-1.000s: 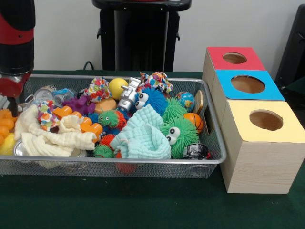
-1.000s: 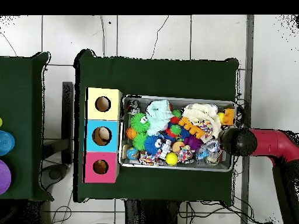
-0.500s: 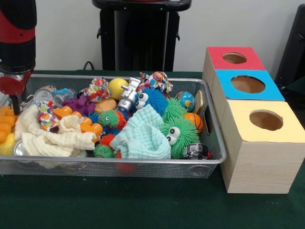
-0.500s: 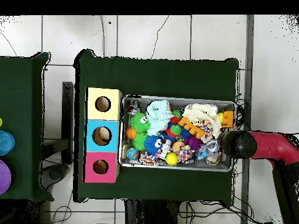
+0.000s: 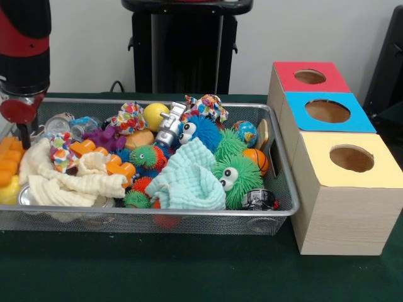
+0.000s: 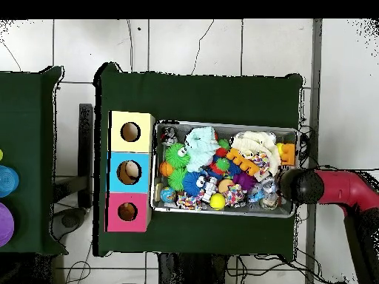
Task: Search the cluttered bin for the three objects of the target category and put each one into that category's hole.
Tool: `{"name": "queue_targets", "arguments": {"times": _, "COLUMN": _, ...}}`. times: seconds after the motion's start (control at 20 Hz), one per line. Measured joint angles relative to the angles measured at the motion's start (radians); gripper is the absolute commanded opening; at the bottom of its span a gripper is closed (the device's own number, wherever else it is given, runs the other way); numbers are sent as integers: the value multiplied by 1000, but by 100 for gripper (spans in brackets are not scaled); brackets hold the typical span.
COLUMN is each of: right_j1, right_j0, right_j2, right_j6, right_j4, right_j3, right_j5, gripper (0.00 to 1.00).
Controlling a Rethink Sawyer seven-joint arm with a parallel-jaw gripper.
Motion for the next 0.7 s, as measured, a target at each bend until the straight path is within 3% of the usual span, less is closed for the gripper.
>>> {"name": "queue_targets", "arguments": {"times": 0.7, "right_j1": 9, "right_j0": -66, "right_j2": 3, "right_j6": 0, "right_j4": 0, "right_j3": 63, "right_j5": 0, "gripper": 100}}
